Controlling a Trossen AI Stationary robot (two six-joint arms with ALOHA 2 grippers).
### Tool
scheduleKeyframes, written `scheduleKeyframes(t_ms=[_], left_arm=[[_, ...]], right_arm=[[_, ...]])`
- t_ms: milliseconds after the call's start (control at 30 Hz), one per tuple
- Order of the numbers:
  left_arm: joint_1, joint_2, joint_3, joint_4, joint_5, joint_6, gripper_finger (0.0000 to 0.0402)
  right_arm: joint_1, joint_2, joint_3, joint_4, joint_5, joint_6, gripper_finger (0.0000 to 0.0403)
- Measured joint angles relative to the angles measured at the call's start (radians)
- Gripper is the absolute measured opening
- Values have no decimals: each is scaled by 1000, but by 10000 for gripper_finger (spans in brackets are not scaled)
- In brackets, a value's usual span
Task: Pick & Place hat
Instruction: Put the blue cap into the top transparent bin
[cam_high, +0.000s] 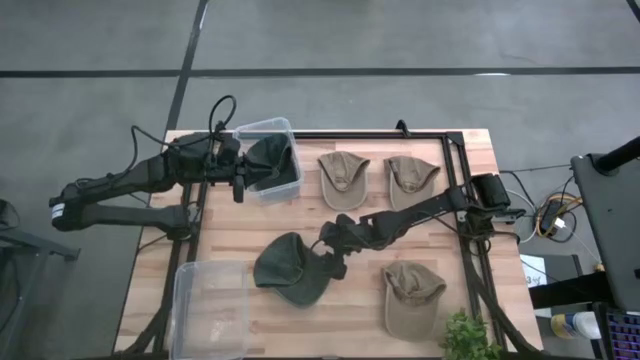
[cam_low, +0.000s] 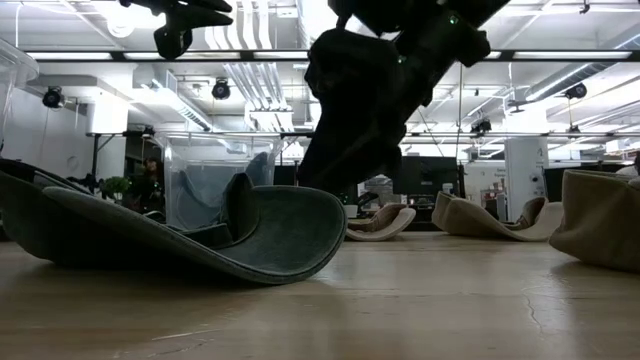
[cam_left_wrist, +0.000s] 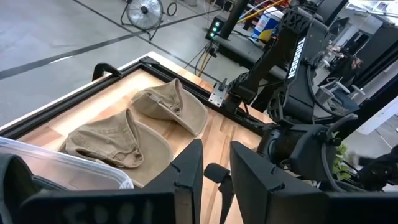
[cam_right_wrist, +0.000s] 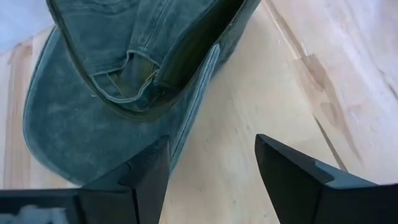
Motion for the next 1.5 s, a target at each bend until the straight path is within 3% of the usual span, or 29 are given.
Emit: scheduleKeyframes(t_ms=[700, 833, 1100, 1300, 1500], left_arm=[[0, 0, 0, 2, -3, 0, 73], [0, 0, 0, 3, -3, 0, 73], [0, 0, -1, 3, -3, 0, 73], [0, 0, -1, 3, -3, 0, 73], [0, 0, -1, 2, -19, 21, 73]], right_arm=[[-1, 12, -70, 138, -133, 74, 219], [-1, 57, -60, 150, -151, 84, 179], [-2, 122, 10, 154, -191, 69, 23], [-1, 59, 28, 82, -160, 31, 13], [6, -95, 27, -66, 7, -12, 13]])
